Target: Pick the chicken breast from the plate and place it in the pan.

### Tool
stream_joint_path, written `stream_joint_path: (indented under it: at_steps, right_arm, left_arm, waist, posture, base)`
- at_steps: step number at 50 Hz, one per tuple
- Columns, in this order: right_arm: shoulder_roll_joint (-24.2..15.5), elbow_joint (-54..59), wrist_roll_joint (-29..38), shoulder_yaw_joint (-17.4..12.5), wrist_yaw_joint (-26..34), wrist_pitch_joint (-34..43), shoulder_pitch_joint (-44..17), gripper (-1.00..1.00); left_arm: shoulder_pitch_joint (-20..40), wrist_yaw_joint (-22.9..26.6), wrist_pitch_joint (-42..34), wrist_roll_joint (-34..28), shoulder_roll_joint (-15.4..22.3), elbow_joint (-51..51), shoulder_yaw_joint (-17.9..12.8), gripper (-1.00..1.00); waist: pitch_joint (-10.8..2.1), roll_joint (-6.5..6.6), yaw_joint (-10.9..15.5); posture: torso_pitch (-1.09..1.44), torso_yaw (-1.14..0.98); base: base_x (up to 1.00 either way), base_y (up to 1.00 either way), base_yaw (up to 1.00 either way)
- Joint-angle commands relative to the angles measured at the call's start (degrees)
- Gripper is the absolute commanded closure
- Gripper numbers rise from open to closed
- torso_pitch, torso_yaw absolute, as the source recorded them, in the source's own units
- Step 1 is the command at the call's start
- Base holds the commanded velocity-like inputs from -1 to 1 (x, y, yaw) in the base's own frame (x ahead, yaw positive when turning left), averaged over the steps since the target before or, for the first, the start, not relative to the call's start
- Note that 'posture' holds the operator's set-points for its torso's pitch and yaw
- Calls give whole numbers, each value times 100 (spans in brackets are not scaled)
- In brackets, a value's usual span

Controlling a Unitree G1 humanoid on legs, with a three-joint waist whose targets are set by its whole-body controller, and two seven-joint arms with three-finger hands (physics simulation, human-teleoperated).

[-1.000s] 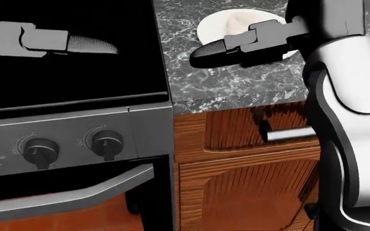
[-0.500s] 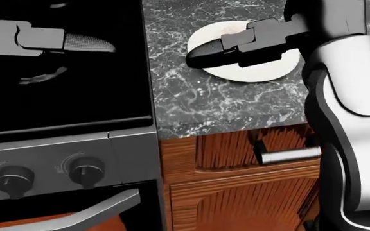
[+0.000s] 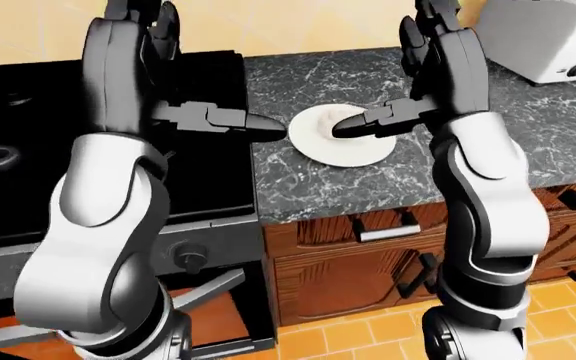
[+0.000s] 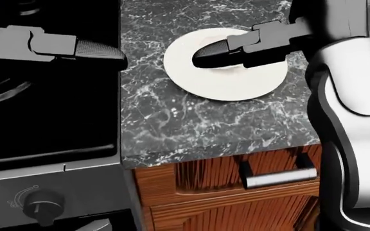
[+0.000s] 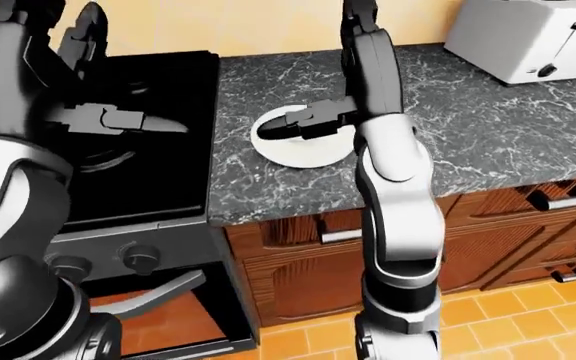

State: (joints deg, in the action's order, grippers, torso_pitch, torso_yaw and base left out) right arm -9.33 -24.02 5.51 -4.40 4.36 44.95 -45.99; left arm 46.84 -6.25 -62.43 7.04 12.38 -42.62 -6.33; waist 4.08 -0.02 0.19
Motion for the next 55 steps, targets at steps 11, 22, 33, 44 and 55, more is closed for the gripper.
stream_joint_path:
  at_steps: [11, 22, 33, 44, 55]
  right_arm:
    - [-14, -152, -38, 39, 3, -92, -209, -100]
    - [-7, -199, -176, 9, -18, -131, -159, -100]
    - [-8, -196, 64, 115, 75, -215, -103, -100]
    - [9, -114, 148, 65, 113, -144, -130, -100]
    - [-3, 10, 138, 69, 57, -217, -89, -100]
  left_arm:
    - [161, -37, 147, -63, 49, -72, -108, -100]
    - [162, -40, 122, -67, 52, -93, -100, -100]
    - [154, -29, 116, -95, 35, -106, -78, -100]
    - [147, -13, 124, -119, 25, -103, -80, -100]
    - [139, -20, 138, -111, 18, -91, -88, -100]
  waist:
    - [-265, -7, -35]
    - [-256, 7, -69]
    - [-187, 66, 169]
    - [-80, -59, -64]
    - [-260, 35, 6]
  posture:
    - [0, 0]
    - [0, 0]
    - [0, 0]
    - [0, 0]
    - [0, 0]
  base:
    - [0, 0, 0]
    - [0, 0, 0]
    - [0, 0, 49]
    - [0, 1, 16]
    - [0, 0, 0]
